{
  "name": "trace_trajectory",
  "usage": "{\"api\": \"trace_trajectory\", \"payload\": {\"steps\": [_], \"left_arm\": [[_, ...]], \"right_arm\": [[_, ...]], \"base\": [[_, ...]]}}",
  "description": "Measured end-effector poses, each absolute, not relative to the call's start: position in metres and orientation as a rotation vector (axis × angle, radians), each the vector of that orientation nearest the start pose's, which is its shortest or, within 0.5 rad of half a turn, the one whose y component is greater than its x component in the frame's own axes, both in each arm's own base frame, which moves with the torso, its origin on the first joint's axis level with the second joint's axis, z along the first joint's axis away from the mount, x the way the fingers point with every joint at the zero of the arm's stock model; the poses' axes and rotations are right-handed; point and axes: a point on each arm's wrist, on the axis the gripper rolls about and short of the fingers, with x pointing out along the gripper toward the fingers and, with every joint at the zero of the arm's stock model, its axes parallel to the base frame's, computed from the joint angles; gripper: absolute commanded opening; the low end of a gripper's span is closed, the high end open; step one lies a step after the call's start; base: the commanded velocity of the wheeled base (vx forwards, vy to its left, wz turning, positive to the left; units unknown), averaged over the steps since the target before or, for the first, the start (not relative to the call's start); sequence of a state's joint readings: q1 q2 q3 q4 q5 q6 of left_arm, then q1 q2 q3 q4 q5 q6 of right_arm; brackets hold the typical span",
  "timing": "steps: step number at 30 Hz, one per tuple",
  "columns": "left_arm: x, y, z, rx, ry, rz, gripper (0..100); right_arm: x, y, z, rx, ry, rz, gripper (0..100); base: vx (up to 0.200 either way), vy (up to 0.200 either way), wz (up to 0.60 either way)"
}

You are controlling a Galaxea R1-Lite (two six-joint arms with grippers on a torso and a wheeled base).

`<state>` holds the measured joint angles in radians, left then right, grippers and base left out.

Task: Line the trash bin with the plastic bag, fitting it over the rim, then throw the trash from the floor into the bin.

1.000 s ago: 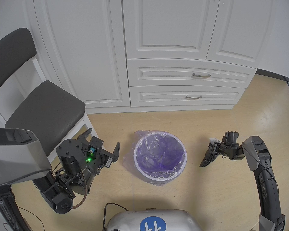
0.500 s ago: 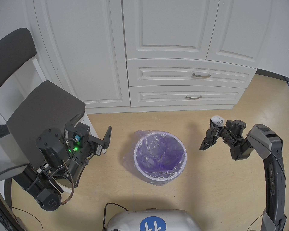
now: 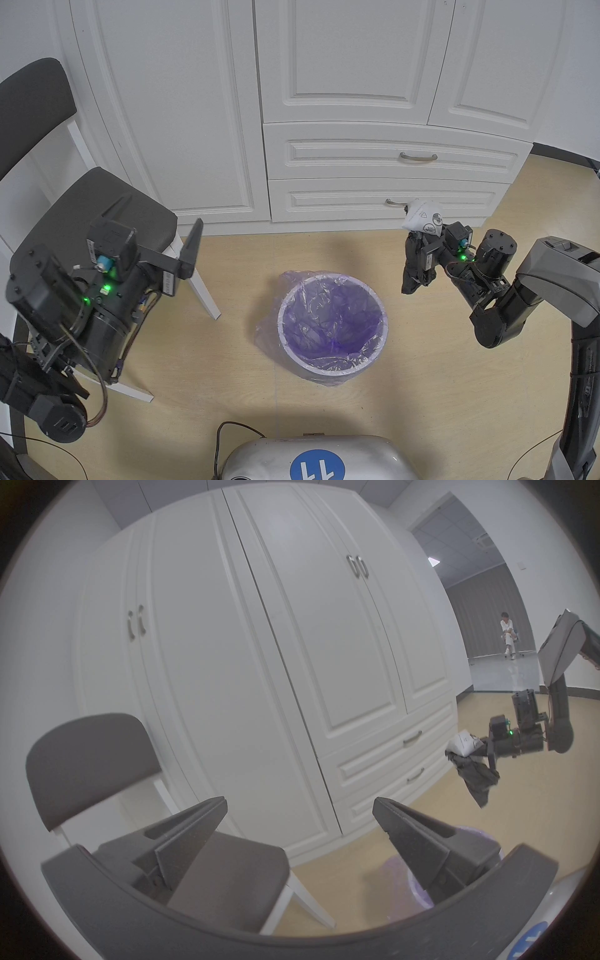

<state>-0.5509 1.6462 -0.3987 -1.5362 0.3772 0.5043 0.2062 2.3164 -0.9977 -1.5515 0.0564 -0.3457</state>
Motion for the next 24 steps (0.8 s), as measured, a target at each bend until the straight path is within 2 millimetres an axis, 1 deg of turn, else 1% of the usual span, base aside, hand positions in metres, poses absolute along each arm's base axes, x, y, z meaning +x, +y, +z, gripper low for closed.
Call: {"api": "trace_trajectory", "payload": {"steps": [2,4,7,11,16,20,24], "left_arm": [[0.205,-0.116,0.196,0.371,-0.329,-0.092,100],[0.197,-0.111,0.203,0.373,-0.357,-0.078,100],[0.188,-0.097,0.215,0.39,-0.399,-0.026,100],[0.18,-0.077,0.227,0.413,-0.437,0.062,100],[0.173,-0.065,0.235,0.418,-0.466,0.12,100],[0.169,-0.061,0.239,0.413,-0.483,0.137,100],[0.165,-0.059,0.242,0.408,-0.497,0.144,100]], "right_arm": [[0.399,0.1,0.104,-0.321,-0.291,0.243,0],[0.39,0.109,0.114,-0.314,-0.305,0.261,0],[0.375,0.122,0.128,-0.292,-0.328,0.289,0],[0.352,0.144,0.147,-0.234,-0.36,0.343,0],[0.325,0.167,0.165,-0.178,-0.395,0.408,0],[0.303,0.182,0.17,-0.161,-0.398,0.471,0],[0.277,0.199,0.166,-0.155,-0.37,0.556,0]], "base": [[0.0,0.0,0.0],[0.0,0.0,0.0],[0.0,0.0,0.0],[0.0,0.0,0.0],[0.0,0.0,0.0],[0.0,0.0,0.0],[0.0,0.0,0.0]]}}
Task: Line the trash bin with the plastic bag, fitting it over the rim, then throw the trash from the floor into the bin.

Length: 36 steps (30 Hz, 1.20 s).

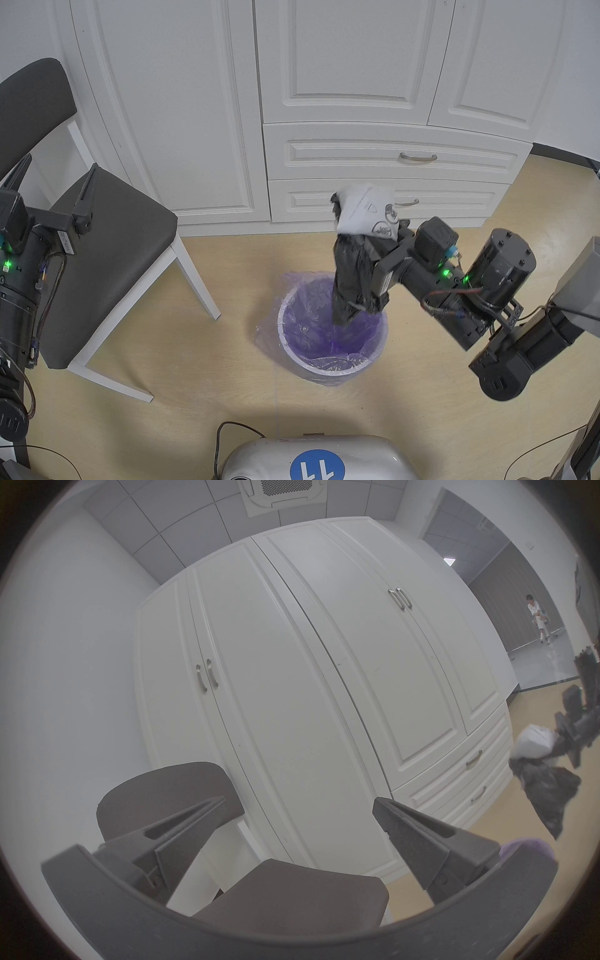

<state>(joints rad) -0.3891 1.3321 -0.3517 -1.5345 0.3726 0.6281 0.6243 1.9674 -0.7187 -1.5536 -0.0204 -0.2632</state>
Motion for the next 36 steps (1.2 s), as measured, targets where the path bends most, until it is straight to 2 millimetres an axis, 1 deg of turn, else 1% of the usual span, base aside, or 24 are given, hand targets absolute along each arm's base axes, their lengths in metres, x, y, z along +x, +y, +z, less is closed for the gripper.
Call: {"api": "trace_trajectory", "payload": {"steps": [3,5,7,10,12,16,20,22,26,31,36], "left_arm": [[0.162,-0.058,0.243,0.405,-0.508,0.143,100],[0.161,-0.057,0.244,0.404,-0.515,0.141,100],[0.159,-0.057,0.245,0.403,-0.522,0.139,100],[0.157,-0.056,0.247,0.399,-0.532,0.139,100],[0.156,-0.055,0.248,0.397,-0.536,0.139,100],[0.153,-0.054,0.25,0.393,-0.547,0.144,100],[0.151,-0.05,0.252,0.394,-0.558,0.157,100],[0.15,-0.048,0.253,0.398,-0.569,0.154,100],[0.15,-0.043,0.254,0.421,-0.587,0.133,100],[0.153,-0.035,0.252,0.457,-0.57,0.134,100],[0.154,-0.032,0.251,0.466,-0.559,0.144,100]], "right_arm": [[0.257,0.21,0.156,-0.16,-0.327,0.613,0],[0.25,0.215,0.15,-0.167,-0.303,0.638,0],[0.249,0.218,0.142,-0.173,-0.278,0.649,0],[0.254,0.224,0.128,-0.156,-0.23,0.656,0],[0.26,0.228,0.12,-0.118,-0.198,0.65,0],[0.275,0.238,0.111,0.036,-0.149,0.614,0],[0.302,0.244,0.103,0.122,-0.153,0.554,0],[0.317,0.243,0.097,0.139,-0.16,0.518,0],[0.338,0.237,0.084,0.144,-0.157,0.468,0],[0.357,0.229,0.069,0.139,-0.149,0.425,0],[0.372,0.227,0.052,0.117,-0.139,0.4,0]], "base": [[0.0,0.0,0.0],[0.0,0.0,0.0],[0.0,0.0,0.0],[0.0,0.0,0.0],[0.0,0.0,0.0],[0.0,0.0,0.0],[0.0,0.0,0.0],[0.0,0.0,0.0],[0.0,0.0,0.0],[0.0,0.0,0.0],[0.0,0.0,0.0]]}}
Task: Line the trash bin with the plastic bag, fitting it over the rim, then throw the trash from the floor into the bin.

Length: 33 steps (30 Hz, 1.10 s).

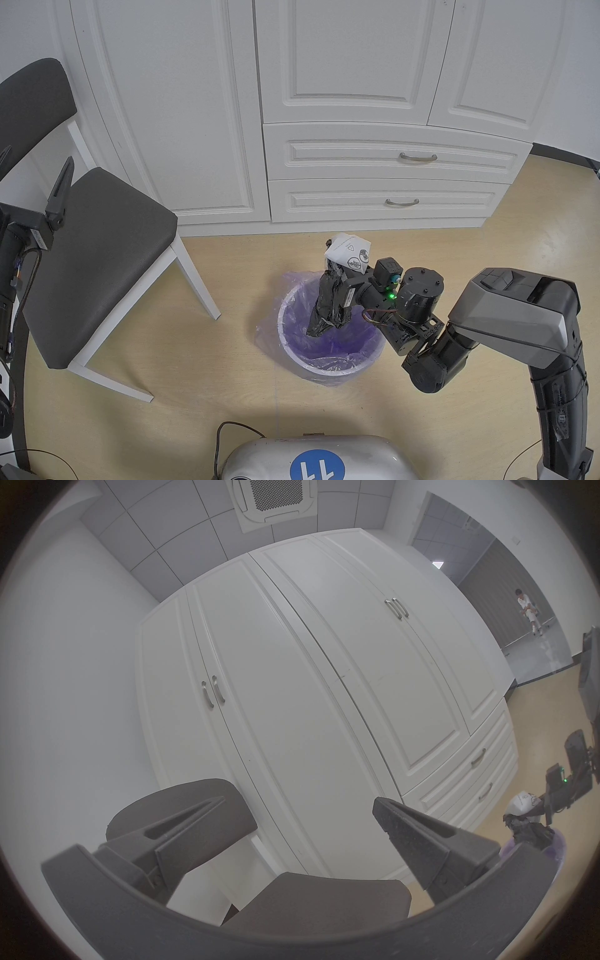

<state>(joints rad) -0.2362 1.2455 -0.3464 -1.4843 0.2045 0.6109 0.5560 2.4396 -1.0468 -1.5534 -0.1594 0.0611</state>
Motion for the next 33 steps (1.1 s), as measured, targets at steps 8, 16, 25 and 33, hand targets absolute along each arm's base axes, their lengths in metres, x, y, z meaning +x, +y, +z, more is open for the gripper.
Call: {"api": "trace_trajectory", "payload": {"steps": [8,16,25,33], "left_arm": [[0.154,-0.03,0.25,0.471,-0.554,0.153,100],[0.154,-0.03,0.25,0.474,-0.552,0.155,100],[0.156,-0.03,0.248,0.478,-0.545,0.152,100],[0.156,-0.03,0.249,0.477,-0.547,0.15,100]], "right_arm": [[0.397,0.223,0.017,0.055,-0.132,0.359,0],[0.404,0.227,-0.019,0.022,-0.089,0.358,0],[0.385,0.239,-0.055,-0.014,0.009,0.402,0],[0.361,0.246,-0.064,-0.046,0.081,0.448,0]], "base": [[0.0,0.0,0.0],[0.0,0.0,0.0],[0.0,0.0,0.0],[0.0,0.0,0.0]]}}
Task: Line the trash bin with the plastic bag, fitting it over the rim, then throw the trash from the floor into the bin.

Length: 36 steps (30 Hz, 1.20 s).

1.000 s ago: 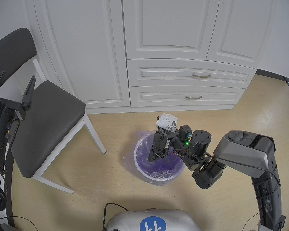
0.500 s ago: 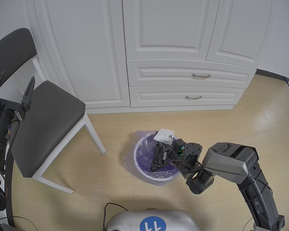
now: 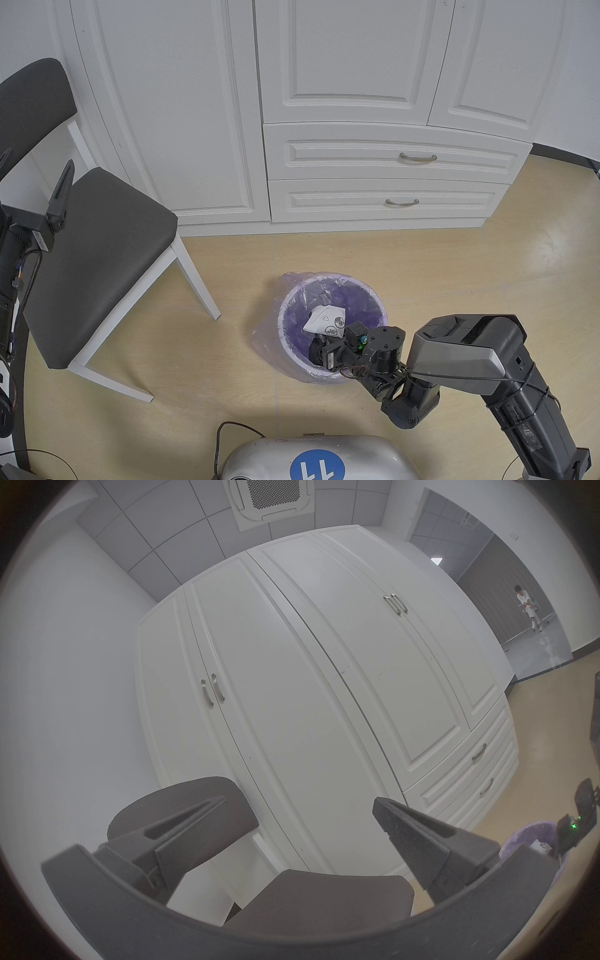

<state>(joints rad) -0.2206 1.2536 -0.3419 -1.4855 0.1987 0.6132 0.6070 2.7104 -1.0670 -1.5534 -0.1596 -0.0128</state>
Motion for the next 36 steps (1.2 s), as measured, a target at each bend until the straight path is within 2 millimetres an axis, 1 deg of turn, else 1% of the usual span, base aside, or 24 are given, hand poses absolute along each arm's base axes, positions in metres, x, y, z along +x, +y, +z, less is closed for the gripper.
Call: {"api": "trace_trajectory", "payload": {"steps": [5,10,14,18,21,22,30,36], "left_arm": [[0.156,-0.031,0.249,0.478,-0.547,0.149,100],[0.156,-0.031,0.248,0.482,-0.545,0.148,100],[0.156,-0.031,0.246,0.486,-0.539,0.144,100],[0.156,-0.032,0.246,0.488,-0.535,0.142,100],[0.157,-0.032,0.245,0.489,-0.533,0.141,100],[0.157,-0.032,0.245,0.489,-0.532,0.141,100],[0.157,-0.032,0.244,0.489,-0.53,0.14,100],[0.157,-0.032,0.244,0.49,-0.531,0.14,100]], "right_arm": [[0.367,0.248,-0.061,-0.036,0.056,0.441,0],[0.387,0.252,-0.059,-0.009,-0.018,0.415,0],[0.398,0.253,-0.07,-0.008,-0.042,0.39,0],[0.399,0.253,-0.082,-0.017,-0.029,0.383,0],[0.398,0.254,-0.088,-0.021,-0.021,0.384,0],[0.397,0.255,-0.089,-0.022,-0.019,0.387,100],[0.395,0.257,-0.091,-0.023,-0.016,0.391,100],[0.396,0.258,-0.086,-0.019,-0.026,0.391,100]], "base": [[0.0,0.0,0.0],[0.0,0.0,0.0],[0.0,0.0,0.0],[0.0,0.0,0.0],[0.0,0.0,0.0],[0.0,0.0,0.0],[0.0,0.0,0.0],[0.0,0.0,0.0]]}}
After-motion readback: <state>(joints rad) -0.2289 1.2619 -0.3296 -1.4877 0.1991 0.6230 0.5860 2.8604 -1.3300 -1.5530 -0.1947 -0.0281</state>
